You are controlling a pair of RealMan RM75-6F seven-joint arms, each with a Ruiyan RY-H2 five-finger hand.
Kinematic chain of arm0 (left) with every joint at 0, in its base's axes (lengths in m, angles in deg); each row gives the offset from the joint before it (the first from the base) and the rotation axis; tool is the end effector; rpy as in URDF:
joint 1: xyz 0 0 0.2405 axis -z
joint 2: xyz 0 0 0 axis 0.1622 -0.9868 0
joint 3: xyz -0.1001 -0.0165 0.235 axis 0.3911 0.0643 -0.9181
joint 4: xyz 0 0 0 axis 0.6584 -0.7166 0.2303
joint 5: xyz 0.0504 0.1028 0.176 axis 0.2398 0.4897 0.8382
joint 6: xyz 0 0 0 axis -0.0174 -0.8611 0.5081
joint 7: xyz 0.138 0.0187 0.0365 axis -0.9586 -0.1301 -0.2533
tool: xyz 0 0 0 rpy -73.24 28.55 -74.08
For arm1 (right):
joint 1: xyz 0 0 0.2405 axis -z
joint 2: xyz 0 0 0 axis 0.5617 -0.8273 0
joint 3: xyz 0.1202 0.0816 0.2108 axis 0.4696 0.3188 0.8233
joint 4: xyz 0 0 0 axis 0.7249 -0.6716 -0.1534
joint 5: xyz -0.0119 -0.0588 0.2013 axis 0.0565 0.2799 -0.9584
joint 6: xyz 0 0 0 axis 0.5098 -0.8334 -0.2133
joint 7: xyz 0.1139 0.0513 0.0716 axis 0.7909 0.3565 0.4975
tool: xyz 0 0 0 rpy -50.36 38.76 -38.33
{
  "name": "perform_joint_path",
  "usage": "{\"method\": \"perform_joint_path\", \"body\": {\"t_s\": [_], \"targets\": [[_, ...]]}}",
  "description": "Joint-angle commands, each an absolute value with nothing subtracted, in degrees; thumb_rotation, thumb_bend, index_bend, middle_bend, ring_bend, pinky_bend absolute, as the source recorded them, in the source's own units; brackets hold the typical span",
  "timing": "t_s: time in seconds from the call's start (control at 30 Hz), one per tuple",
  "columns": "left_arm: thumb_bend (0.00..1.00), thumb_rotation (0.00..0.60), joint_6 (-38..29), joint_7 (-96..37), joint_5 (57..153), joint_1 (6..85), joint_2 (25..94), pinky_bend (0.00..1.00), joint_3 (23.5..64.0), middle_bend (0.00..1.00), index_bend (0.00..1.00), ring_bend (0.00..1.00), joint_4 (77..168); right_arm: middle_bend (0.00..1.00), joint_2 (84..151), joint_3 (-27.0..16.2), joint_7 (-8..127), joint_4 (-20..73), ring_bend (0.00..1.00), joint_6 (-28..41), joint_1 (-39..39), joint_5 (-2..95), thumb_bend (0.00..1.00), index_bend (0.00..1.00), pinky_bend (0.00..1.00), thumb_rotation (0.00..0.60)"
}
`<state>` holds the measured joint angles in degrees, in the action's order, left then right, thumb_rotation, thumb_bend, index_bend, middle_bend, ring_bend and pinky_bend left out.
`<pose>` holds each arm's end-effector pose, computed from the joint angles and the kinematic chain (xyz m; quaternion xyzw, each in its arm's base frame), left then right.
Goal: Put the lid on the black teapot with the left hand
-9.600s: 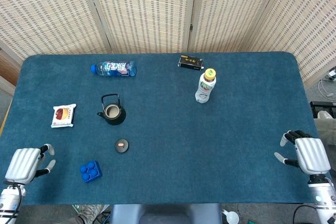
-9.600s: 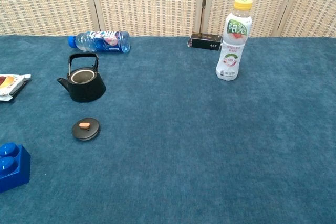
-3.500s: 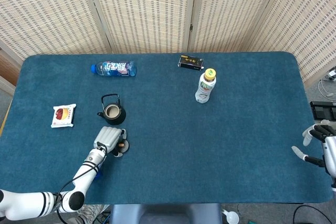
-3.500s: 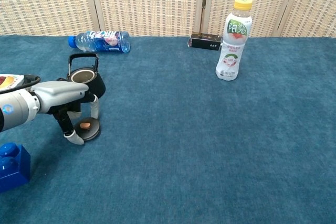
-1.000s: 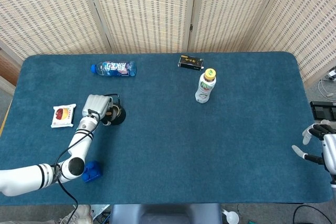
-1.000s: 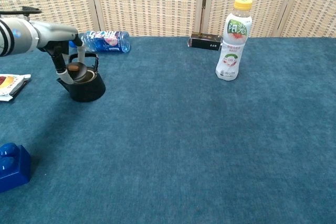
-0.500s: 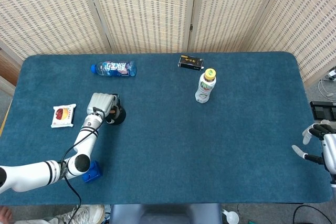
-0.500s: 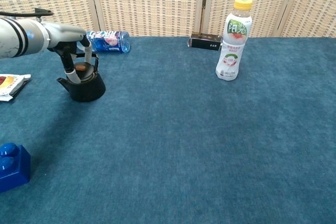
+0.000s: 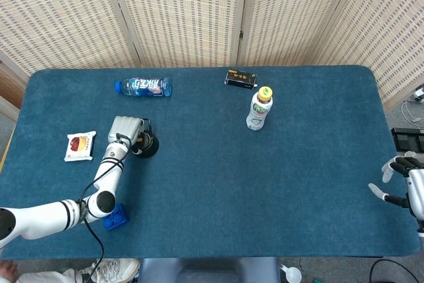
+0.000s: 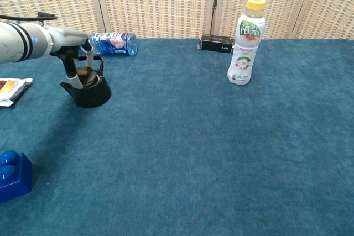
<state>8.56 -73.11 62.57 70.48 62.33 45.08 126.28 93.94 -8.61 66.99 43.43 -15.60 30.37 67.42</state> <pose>-0.1462 0.4308 0.0162 -0.7109 -0.3957 -0.1992 0.5462 -0.3214 -0.1904 0.2047 0.5458 -0.3866 0.4260 0.6092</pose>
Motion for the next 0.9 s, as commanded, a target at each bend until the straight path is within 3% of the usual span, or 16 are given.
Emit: {"method": "perform_joint_path", "body": {"t_s": [0.03,0.5,0.9], "targets": [[0.04,0.6,8.6,-73.0,62.7,70.5,62.5,1.0,45.0,1.0,0.5,1.0,126.0,0.5,94.0,-8.6,67.0,43.4,0.38,-15.6,30.3,67.4,0.15,0.67,0.5,0.6],[0.04,0.6,8.1,-72.8,63.6,70.4,63.3,1.0,44.7,1.0,0.49,1.0,124.8,0.5,93.9,-8.6,67.3,43.4,0.38,-15.8,30.4,67.6,0.15,0.67,0.5,0.6],[0.04,0.6,8.0,-73.1,63.7,70.1,63.2,1.0,44.5,1.0,0.42,1.0,124.9,0.5,94.0,-8.7,67.1,43.4,0.38,-15.7,30.4,67.6,0.15,0.67,0.5,0.6]]}}
